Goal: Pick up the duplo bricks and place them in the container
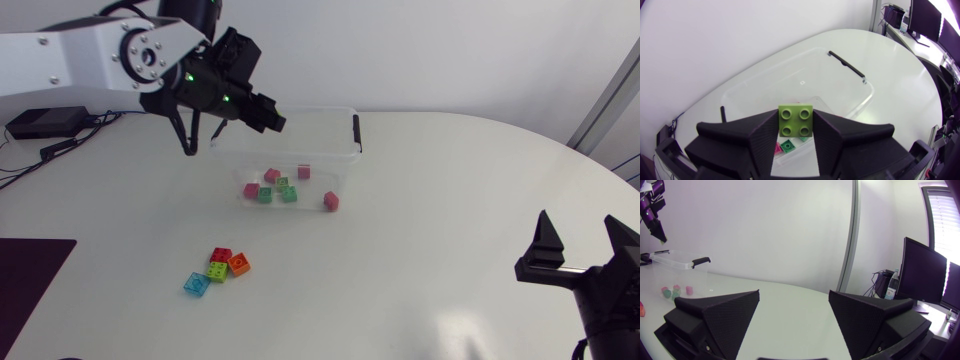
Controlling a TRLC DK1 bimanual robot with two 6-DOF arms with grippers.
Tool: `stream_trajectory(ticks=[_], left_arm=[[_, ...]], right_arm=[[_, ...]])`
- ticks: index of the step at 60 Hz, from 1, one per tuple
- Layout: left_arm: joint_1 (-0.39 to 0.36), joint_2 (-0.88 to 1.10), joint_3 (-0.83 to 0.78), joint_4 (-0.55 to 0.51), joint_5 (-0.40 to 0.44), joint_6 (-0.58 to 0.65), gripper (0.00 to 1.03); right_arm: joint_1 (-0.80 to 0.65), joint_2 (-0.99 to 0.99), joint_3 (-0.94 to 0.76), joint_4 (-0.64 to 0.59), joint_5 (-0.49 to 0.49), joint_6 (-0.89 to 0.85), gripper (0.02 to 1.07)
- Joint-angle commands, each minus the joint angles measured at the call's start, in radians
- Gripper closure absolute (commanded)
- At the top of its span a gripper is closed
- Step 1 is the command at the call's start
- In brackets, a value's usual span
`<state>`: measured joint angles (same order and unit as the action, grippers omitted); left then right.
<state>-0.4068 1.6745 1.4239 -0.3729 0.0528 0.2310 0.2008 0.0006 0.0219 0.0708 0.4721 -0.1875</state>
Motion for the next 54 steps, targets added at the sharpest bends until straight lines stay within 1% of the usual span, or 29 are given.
stream_trajectory(ticks=[1, 5, 6, 7, 8, 9, 10, 11, 12, 14, 16, 20, 21, 23, 30, 32, 34, 36, 40, 41, 42, 44, 47, 48, 49, 54], left_arm=[[0.014, 0.100, 0.035, 0.017, 0.019, -0.025, 0.76], [0.034, 0.137, 0.049, 0.028, 0.042, -0.030, 0.69], [0.039, 0.152, 0.050, 0.042, 0.044, -0.033, 0.60], [0.040, 0.156, 0.050, 0.042, 0.044, -0.033, 0.59], [0.043, 0.159, 0.052, 0.045, 0.044, -0.033, 0.54], [0.049, 0.165, 0.052, 0.046, 0.045, -0.033, 0.44], [0.051, 0.165, 0.049, 0.046, 0.045, -0.032, 0.40], [0.051, 0.165, 0.049, 0.046, 0.045, -0.032, 0.39], [0.054, 0.160, 0.044, 0.048, 0.045, -0.028, 0.34], [0.065, 0.140, 0.030, 0.051, 0.059, -0.025, 0.27], [0.072, 0.120, 0.020, 0.051, 0.076, -0.024, 0.24], [0.089, 0.060, -0.014, 0.051, 0.104, -0.010, 0.23], [0.099, 0.011, -0.042, 0.052, 0.125, 0.005, 0.20], [0.115, -0.042, -0.071, 0.061, 0.154, 0.013, 0.17], [0.148, -0.206, -0.158, 0.057, 0.226, 0.062, 0.17], [0.148, -0.295, -0.214, 0.012, 0.245, 0.130, 0.17], [0.148, -0.341, -0.241, -0.020, 0.249, 0.160, 0.17], [0.148, -0.391, -0.275, -0.087, 0.257, 0.217, 0.17], [0.141, -0.423, -0.318, -0.179, 0.255, 0.292, 0.17], [0.140, -0.426, -0.329, -0.189, 0.254, 0.303, 0.17], [0.132, -0.427, -0.349, -0.228, 0.245, 0.337, 0.17], [0.120, -0.427, -0.370, -0.262, 0.234, 0.376, 0.17], [0.095, -0.424, -0.422, -0.267, 0.191, 0.406, 0.17], [0.092, -0.423, -0.425, -0.268, 0.188, 0.409, 0.17], [0.077, -0.401, -0.464, -0.268, 0.150, 0.433, 0.17], [0.048, -0.314, -0.505, -0.271, 0.127, 0.458, 0.17]], right_arm=[[-0.003, -0.007, -0.027, -0.008, 0.000, -0.007, 0.07], [-0.003, -0.007, -0.027, -0.008, 0.000, -0.007, 0.07], [-0.003, -0.007, -0.027, -0.008, 0.000, -0.007, 0.07], [-0.003, -0.007, -0.027, -0.008, 0.000, -0.007, 0.07], [-0.003, -0.007, -0.027, -0.008, 0.000, -0.007, 0.07], [-0.003, -0.007, -0.027, -0.008, 0.000, -0.007, 0.07], [-0.003, -0.007, -0.027, -0.008, 0.000, -0.007, 0.07], [-0.003, -0.007, -0.027, -0.008, 0.000, -0.007, 0.07], [-0.003, -0.007, -0.027, -0.008, 0.000, -0.007, 0.07], [-0.003, -0.005, -0.027, -0.008, 0.000, -0.007, 0.07], [-0.003, -0.007, -0.027, -0.008, 0.000, -0.007, 0.07], [-0.003, -0.007, -0.027, -0.008, 0.000, -0.007, 0.07], [-0.003, -0.007, -0.027, -0.008, 0.000, -0.007, 0.07], [-0.003, -0.007, -0.027, -0.008, 0.000, -0.007, 0.07], [-0.003, -0.007, -0.027, -0.008, 0.000, -0.007, 0.07], [-0.003, -0.007, -0.027, -0.008, 0.000, -0.007, 0.07], [-0.003, -0.007, -0.027, -0.008, 0.000, -0.007, 0.07], [-0.003, -0.005, -0.027, -0.008, 0.000, -0.007, 0.07], [-0.003, -0.007, -0.027, -0.008, 0.000, -0.007, 0.07], [-0.003, -0.007, -0.027, -0.008, 0.000, -0.007, 0.07], [-0.003, -0.007, -0.027, -0.008, 0.000, -0.007, 0.07], [-0.003, -0.007, -0.027, -0.008, 0.000, -0.007, 0.07], [-0.003, -0.007, -0.027, -0.008, 0.000, -0.007, 0.07], [-0.003, -0.007, -0.027, -0.008, 0.000, -0.007, 0.07], [-0.003, -0.007, -0.027, -0.008, 0.000, -0.007, 0.07], [-0.003, -0.007, -0.027, -0.008, 0.000, -0.007, 0.07]])
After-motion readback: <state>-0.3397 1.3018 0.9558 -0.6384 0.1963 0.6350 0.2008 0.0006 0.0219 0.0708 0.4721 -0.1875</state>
